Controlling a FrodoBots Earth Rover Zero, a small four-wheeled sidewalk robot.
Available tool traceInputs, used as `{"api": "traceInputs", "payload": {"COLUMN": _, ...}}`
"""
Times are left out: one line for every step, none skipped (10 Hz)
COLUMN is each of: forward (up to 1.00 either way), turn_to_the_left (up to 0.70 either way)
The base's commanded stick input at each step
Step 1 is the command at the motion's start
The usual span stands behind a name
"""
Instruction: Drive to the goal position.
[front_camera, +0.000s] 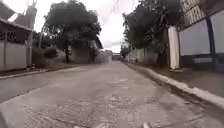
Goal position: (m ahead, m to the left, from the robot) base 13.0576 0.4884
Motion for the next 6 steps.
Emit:
{"api": "traceInputs", "payload": {"forward": 0.70, "turn_to_the_left": 0.00}}
{"api": "traceInputs", "payload": {"forward": 0.70, "turn_to_the_left": 0.00}}
{"api": "traceInputs", "payload": {"forward": 0.70, "turn_to_the_left": 0.00}}
{"api": "traceInputs", "payload": {"forward": 0.70, "turn_to_the_left": 0.00}}
{"api": "traceInputs", "payload": {"forward": 0.70, "turn_to_the_left": 0.00}}
{"api": "traceInputs", "payload": {"forward": 0.70, "turn_to_the_left": 0.00}}
